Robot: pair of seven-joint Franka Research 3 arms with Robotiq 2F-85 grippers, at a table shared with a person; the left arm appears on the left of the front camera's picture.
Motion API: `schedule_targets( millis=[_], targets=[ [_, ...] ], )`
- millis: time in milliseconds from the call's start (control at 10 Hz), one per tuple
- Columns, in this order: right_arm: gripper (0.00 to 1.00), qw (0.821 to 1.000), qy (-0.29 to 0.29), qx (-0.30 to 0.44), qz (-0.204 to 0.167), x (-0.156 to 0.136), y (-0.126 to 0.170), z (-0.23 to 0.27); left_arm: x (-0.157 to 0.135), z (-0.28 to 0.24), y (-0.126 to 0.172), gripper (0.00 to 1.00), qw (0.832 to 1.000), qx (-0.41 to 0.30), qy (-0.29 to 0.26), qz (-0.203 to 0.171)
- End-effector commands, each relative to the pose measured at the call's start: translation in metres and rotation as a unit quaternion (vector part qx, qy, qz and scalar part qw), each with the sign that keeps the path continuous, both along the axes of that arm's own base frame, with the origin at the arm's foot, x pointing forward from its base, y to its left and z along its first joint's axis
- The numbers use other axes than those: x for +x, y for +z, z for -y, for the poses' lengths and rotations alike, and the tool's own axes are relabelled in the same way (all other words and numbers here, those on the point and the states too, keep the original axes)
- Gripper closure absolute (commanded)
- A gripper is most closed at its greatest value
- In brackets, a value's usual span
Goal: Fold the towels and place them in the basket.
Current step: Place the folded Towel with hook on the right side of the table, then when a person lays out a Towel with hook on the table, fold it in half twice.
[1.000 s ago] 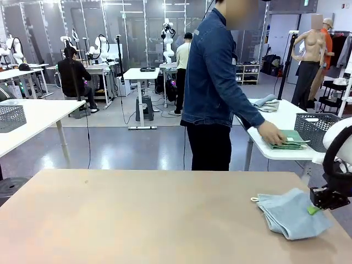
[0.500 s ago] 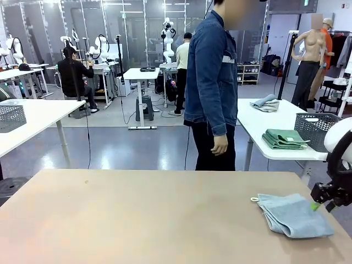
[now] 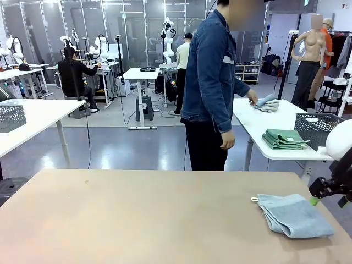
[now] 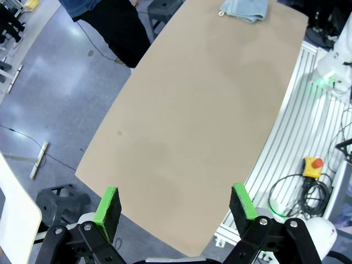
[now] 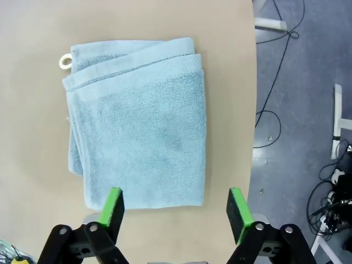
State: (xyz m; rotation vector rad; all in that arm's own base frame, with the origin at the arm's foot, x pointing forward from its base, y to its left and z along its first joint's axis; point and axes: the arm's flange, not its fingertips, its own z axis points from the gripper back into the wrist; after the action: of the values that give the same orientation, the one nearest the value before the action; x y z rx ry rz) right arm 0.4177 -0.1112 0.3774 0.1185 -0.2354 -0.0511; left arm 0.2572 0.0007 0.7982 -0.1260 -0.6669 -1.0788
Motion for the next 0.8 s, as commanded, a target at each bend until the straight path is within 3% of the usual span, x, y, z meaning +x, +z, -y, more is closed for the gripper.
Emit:
schedule_targets(
  millis=[0,700],
  targets=[
    [0.01,1.0,0.002,0.001,-0.002,0.0015,-0.003,0.0054,-0.0003,0.0012,-0.0009,0.0,1.0,0.001,0.001,0.002],
    [0.01,1.0,0.002,0.001,-0.002,0.0015,-0.003,0.0054,-0.0003,0.0012,-0.0009,0.0,1.0,0.001,0.001,0.002]
  ],
)
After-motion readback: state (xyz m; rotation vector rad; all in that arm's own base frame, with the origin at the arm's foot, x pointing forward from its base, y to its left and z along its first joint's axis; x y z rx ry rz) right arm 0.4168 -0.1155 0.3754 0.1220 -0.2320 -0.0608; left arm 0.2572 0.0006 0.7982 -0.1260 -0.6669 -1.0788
